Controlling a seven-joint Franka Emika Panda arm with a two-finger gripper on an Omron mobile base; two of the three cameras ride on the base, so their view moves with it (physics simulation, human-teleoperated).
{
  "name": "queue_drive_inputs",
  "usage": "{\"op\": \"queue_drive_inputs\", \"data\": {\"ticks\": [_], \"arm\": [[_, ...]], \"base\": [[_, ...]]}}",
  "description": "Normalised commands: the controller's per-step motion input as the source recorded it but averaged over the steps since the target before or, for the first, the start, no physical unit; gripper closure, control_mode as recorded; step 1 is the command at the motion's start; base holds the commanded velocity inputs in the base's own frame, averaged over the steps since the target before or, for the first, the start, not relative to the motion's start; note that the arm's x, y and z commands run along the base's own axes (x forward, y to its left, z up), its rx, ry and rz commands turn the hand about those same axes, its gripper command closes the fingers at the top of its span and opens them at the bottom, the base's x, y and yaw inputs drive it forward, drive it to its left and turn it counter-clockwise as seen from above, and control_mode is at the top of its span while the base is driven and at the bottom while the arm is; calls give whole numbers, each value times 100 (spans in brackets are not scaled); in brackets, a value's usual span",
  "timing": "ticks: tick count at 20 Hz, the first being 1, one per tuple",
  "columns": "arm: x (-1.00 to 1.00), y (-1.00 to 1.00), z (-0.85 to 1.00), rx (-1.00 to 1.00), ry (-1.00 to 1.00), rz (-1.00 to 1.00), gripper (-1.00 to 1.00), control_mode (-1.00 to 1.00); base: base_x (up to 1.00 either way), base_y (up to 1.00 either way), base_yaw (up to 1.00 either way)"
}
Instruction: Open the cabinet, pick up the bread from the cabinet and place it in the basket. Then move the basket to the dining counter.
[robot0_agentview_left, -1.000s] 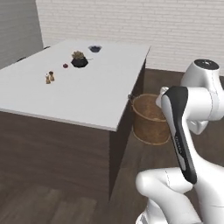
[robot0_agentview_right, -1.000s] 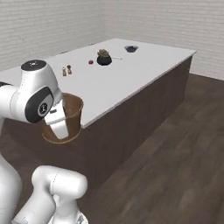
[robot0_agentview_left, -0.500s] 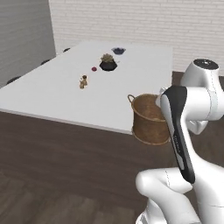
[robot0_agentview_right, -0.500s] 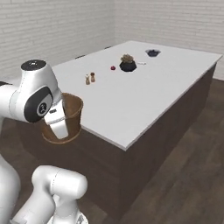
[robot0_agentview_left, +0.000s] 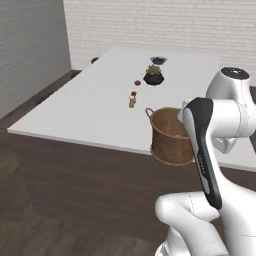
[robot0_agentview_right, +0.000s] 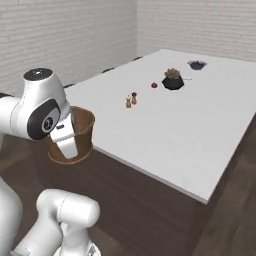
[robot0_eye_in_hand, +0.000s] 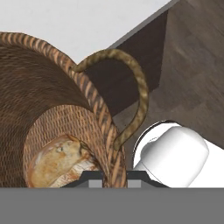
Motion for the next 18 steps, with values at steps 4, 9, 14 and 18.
{"op": "queue_drive_inputs", "data": {"ticks": [4, 9, 14, 18], "arm": [[0, 0, 0, 0, 0, 0, 100, 100], [0, 0, 0, 0, 0, 0, 100, 100], [0, 0, 0, 0, 0, 0, 100, 100], [0, 0, 0, 0, 0, 0, 100, 100]], "base": [[56, 100, -20], [48, 100, -31], [31, 100, -34], [20, 100, -36]]}}
